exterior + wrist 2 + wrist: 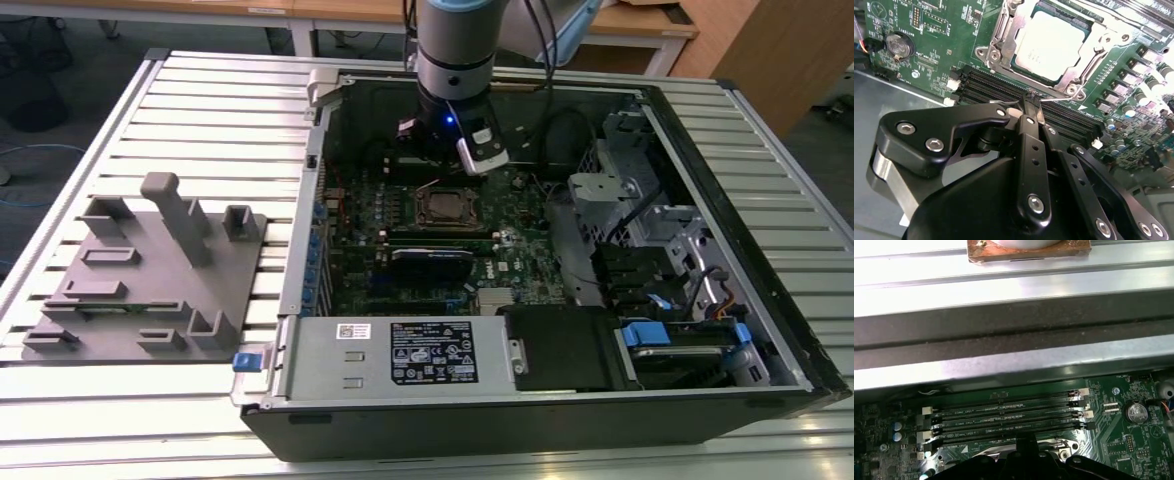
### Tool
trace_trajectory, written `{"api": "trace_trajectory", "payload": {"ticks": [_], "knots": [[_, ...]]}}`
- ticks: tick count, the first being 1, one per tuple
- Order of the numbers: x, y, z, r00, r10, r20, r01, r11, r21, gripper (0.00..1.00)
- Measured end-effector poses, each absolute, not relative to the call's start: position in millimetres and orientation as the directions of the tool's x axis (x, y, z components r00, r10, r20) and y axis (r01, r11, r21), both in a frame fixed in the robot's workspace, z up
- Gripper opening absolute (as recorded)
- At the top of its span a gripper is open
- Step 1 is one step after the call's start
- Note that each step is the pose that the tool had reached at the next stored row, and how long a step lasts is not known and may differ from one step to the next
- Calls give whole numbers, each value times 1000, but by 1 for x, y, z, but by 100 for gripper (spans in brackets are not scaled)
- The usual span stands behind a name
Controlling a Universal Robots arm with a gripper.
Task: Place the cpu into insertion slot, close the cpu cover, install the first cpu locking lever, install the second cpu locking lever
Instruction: 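Install the first cpu locking lever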
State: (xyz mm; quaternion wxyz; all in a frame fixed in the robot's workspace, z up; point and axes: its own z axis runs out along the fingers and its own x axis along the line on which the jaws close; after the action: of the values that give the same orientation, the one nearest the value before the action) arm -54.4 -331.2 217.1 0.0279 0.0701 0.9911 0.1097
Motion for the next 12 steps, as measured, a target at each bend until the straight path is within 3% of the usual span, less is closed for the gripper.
{"api": "trace_trajectory", "payload": {"ticks": [12], "knots": [[-54,-330,215,-969,245,-40,230,947,222,11]]}}
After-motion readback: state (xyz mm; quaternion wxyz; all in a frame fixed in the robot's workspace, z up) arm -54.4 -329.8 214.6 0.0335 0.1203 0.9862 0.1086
